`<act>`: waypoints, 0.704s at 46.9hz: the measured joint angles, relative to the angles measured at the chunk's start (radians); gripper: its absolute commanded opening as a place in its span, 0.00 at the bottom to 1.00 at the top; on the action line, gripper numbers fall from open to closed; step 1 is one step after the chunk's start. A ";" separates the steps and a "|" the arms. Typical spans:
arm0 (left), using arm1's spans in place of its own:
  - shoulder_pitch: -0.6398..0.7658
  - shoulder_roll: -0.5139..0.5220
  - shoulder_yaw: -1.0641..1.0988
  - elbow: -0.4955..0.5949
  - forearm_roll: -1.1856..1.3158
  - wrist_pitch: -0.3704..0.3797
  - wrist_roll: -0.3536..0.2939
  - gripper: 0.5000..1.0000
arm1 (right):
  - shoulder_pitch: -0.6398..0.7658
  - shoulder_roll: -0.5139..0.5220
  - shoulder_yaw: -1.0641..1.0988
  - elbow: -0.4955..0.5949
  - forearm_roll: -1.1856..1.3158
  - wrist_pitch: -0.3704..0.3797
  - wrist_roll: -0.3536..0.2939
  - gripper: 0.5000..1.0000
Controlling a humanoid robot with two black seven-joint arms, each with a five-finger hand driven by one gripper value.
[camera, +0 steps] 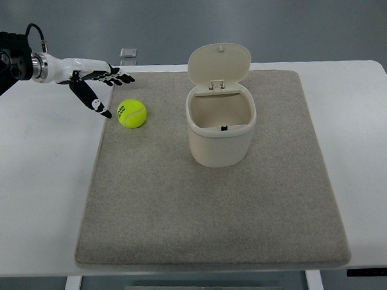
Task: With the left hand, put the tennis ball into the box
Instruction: 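Lower the left hand's fingers beside the tennis ball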
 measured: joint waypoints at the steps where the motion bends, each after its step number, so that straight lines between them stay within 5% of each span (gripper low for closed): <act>1: 0.000 -0.001 0.000 -0.002 0.002 0.000 0.000 0.96 | 0.000 0.000 0.000 0.000 0.000 0.000 0.000 0.80; 33: 0.061 -0.055 0.003 0.010 0.010 0.090 0.001 0.96 | 0.000 0.000 0.000 0.000 0.000 0.000 0.000 0.80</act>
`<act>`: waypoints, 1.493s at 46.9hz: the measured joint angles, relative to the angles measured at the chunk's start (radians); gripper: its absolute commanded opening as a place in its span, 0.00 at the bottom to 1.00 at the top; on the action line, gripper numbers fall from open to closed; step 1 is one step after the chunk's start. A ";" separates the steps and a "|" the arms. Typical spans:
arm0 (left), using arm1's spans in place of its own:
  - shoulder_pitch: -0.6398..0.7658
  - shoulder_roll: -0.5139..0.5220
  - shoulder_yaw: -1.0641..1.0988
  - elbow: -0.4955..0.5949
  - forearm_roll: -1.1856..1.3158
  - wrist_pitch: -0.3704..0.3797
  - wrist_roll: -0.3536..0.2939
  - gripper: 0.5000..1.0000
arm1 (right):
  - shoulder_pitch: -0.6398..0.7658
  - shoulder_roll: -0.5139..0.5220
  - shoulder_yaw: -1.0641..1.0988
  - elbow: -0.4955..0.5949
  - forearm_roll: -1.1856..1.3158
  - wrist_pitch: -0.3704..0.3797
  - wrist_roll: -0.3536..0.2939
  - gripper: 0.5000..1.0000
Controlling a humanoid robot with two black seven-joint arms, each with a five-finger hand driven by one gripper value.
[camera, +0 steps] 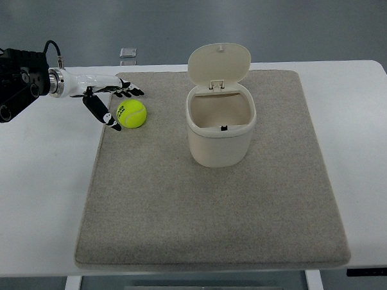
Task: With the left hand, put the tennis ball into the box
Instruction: 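Lower the left hand's fingers beside the tennis ball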
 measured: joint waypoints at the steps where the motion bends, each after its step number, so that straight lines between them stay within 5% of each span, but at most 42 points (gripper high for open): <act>1: 0.001 -0.001 0.000 0.000 0.000 0.001 0.000 0.96 | 0.000 0.000 0.000 0.000 0.000 0.000 0.000 0.80; 60: 0.028 -0.032 0.013 0.004 0.040 0.137 0.006 0.92 | 0.000 0.000 0.000 0.000 0.000 0.000 0.000 0.80; 70: 0.028 -0.049 0.013 0.002 0.043 0.149 0.005 0.74 | 0.000 0.000 0.000 0.000 0.000 0.000 0.000 0.81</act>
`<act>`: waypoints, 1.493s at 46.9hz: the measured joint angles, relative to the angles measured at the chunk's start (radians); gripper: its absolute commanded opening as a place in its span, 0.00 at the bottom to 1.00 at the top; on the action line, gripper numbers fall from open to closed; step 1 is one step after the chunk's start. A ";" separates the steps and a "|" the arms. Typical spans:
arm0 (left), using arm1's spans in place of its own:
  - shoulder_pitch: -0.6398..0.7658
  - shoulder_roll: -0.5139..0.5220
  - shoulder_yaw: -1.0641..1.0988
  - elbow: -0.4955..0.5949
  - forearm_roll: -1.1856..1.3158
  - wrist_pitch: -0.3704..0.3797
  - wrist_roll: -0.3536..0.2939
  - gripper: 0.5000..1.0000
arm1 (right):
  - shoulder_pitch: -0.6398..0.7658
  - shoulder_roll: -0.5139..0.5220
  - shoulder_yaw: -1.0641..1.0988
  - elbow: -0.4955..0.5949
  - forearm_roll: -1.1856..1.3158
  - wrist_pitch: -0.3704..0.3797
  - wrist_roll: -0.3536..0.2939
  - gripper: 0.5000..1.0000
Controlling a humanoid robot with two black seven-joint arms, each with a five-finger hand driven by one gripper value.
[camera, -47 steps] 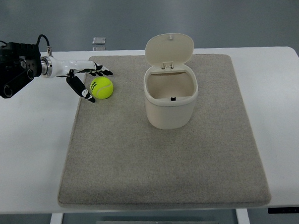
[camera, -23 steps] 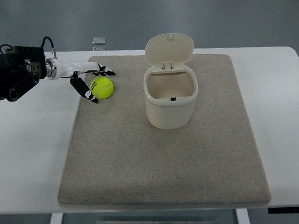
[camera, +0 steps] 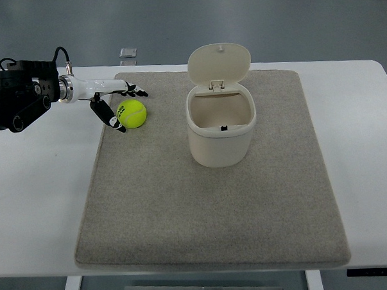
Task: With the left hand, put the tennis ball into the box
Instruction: 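Lower the left hand's fingers beside the tennis ball, then close the left hand's fingers around the tennis ball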
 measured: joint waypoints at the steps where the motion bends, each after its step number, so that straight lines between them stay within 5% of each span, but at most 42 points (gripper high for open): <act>1: 0.000 -0.004 0.000 0.000 0.000 0.003 0.000 0.70 | 0.000 0.000 0.000 0.000 0.000 0.000 0.000 0.80; 17: 0.003 -0.012 0.001 -0.004 -0.002 0.012 0.000 0.56 | 0.000 0.000 0.000 0.000 0.000 0.000 0.000 0.81; 26: 0.001 -0.009 0.001 0.003 0.001 0.025 -0.001 0.28 | 0.000 0.000 0.000 0.000 0.000 0.000 0.000 0.81; 41: 0.002 -0.009 0.002 0.011 0.002 0.041 0.003 0.10 | 0.000 0.000 0.000 0.000 0.000 0.000 0.000 0.80; 61: 0.011 -0.011 -0.033 0.028 -0.083 0.070 0.003 0.05 | 0.000 0.000 0.000 0.000 0.000 0.000 0.000 0.80; 70: 0.033 0.002 -0.041 0.019 -0.163 0.011 -0.004 0.03 | 0.000 0.000 0.000 0.000 0.000 0.000 0.000 0.80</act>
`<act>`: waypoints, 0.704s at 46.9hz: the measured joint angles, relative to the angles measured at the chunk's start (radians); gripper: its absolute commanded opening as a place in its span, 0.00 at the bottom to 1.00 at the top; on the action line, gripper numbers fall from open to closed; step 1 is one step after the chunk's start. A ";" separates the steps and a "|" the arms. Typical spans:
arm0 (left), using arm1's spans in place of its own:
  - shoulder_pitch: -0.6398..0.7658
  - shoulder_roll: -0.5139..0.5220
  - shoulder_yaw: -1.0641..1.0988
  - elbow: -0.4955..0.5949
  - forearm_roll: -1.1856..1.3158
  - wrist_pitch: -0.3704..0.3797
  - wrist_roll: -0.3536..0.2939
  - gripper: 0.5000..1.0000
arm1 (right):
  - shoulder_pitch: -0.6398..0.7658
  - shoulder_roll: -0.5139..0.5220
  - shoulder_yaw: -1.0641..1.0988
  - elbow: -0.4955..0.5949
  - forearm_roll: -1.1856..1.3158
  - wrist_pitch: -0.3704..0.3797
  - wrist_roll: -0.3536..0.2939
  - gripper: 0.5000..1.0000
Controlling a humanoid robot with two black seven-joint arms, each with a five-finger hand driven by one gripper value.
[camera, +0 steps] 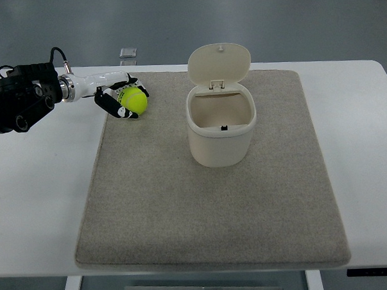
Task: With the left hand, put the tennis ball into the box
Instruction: 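Close the left hand's fingers around the tennis ball, then lift the ball with the left hand and carry it over the bin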
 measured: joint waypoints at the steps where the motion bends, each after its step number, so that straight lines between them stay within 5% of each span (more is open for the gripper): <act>1: 0.000 0.001 0.000 0.000 -0.013 -0.015 -0.001 0.03 | 0.000 0.000 0.000 0.000 0.000 0.000 0.000 0.80; 23: -0.011 0.182 -0.232 -0.025 -0.139 -0.314 -0.004 0.04 | 0.000 0.000 0.000 0.000 0.000 0.000 0.000 0.80; 33: -0.010 0.358 -0.299 -0.304 -0.124 -0.320 -0.007 0.06 | 0.000 0.000 0.000 0.000 0.000 0.000 0.000 0.80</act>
